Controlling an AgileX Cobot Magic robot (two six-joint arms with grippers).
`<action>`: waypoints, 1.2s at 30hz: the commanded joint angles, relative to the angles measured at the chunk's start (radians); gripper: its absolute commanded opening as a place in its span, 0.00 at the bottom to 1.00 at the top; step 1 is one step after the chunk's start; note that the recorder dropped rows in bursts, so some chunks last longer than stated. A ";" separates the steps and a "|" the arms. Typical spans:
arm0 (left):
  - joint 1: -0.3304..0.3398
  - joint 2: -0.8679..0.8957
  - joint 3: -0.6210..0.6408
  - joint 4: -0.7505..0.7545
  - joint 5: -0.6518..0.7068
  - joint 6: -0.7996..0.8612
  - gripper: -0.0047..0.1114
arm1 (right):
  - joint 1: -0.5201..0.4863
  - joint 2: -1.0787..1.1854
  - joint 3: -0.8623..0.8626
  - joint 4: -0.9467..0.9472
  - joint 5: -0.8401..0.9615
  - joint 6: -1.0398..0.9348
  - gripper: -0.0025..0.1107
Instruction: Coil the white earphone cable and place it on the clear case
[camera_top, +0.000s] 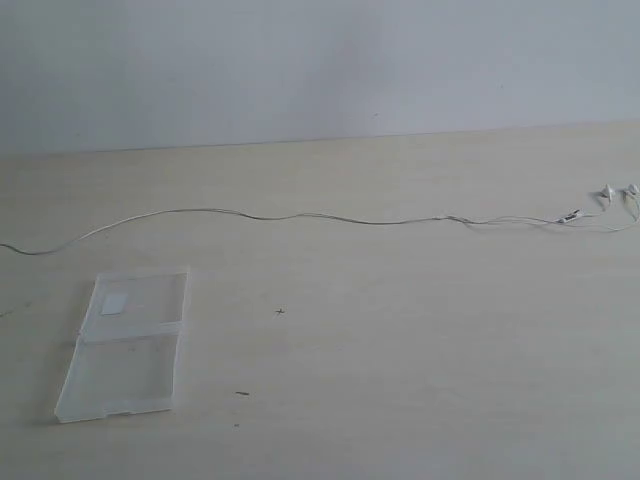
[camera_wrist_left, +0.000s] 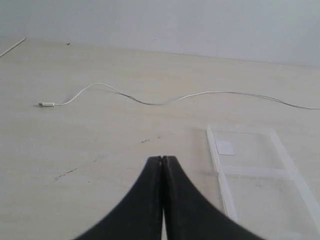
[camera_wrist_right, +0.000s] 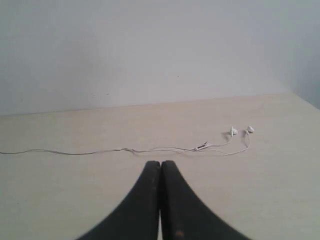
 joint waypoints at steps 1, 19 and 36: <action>0.002 -0.005 0.001 -0.003 -0.006 0.000 0.04 | -0.004 -0.005 0.004 -0.001 -0.108 0.000 0.02; 0.002 -0.005 0.001 -0.003 -0.006 0.000 0.04 | -0.004 0.722 -0.756 0.000 -0.072 -0.069 0.02; 0.002 -0.005 0.001 -0.003 -0.006 0.000 0.04 | 0.110 1.225 -0.988 -0.193 -0.117 0.021 0.02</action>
